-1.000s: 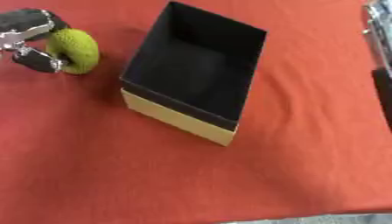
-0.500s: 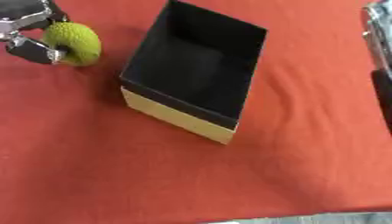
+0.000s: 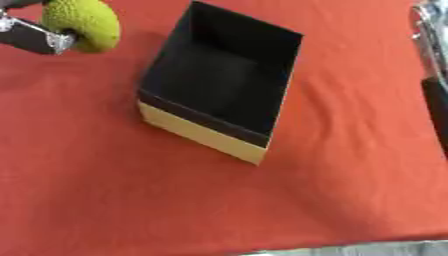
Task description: Pick up objects on the table and place them in the box.
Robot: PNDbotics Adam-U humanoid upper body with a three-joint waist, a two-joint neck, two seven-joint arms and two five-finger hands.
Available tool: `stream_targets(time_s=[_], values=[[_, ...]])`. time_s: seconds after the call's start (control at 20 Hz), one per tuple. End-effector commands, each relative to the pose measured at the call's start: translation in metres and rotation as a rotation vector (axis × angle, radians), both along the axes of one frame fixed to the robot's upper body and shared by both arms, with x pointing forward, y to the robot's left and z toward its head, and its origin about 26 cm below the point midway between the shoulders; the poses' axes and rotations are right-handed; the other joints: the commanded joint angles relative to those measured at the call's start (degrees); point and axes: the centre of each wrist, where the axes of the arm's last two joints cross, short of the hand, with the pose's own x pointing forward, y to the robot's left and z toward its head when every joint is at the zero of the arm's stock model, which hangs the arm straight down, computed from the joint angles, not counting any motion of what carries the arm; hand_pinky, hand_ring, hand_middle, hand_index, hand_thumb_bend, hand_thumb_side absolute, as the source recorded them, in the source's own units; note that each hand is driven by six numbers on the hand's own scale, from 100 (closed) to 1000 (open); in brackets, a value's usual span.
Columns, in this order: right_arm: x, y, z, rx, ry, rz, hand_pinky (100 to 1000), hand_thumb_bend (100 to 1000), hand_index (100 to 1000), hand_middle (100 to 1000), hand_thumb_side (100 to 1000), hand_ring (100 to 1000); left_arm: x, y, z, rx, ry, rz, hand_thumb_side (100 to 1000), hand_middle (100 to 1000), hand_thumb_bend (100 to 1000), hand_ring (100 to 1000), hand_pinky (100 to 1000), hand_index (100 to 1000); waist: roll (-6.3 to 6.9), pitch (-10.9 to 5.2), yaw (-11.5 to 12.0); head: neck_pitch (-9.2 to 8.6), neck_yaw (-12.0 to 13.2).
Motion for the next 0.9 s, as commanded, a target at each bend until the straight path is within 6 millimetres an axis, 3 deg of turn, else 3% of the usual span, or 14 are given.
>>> stream_targets(time_s=[0.05, 0.15, 0.25, 0.45, 0.9], values=[[-0.006, -0.002, 0.010, -0.011, -0.035, -0.006, 810, 100, 894, 772, 1000, 794, -0.009, 0.005, 0.019, -0.010, -0.049, 0.001, 100, 457, 100, 468, 612, 524, 0.04, -1.67, 0.0, 0.34, -0.2], [-0.006, -0.001, 0.011, -0.009, -0.040, -0.001, 810, 100, 892, 773, 1000, 796, -0.011, 0.001, 0.021, -0.010, -0.056, -0.013, 100, 457, 100, 468, 607, 521, -0.13, -1.93, -0.3, 0.26, 0.2], [-0.006, 0.004, 0.014, -0.004, -0.052, 0.026, 810, 100, 892, 774, 1000, 797, -0.022, -0.023, 0.030, -0.018, -0.107, -0.122, 100, 462, 100, 473, 607, 525, -0.30, -2.62, -1.3, 0.44, 1.0], [-0.008, 0.004, 0.023, -0.004, -0.079, 0.025, 812, 100, 892, 778, 1000, 799, -0.047, -0.070, 0.049, -0.063, -0.175, -0.320, 100, 467, 100, 478, 606, 528, -0.32, -2.52, -0.9, 0.44, 0.4], [-0.017, 0.006, 0.052, -0.022, -0.197, 0.015, 813, 100, 894, 785, 1000, 803, -0.034, -0.111, 0.037, -0.057, -0.157, -0.334, 100, 455, 100, 491, 612, 534, -0.25, -2.37, -2.0, 1.25, 1.3]])
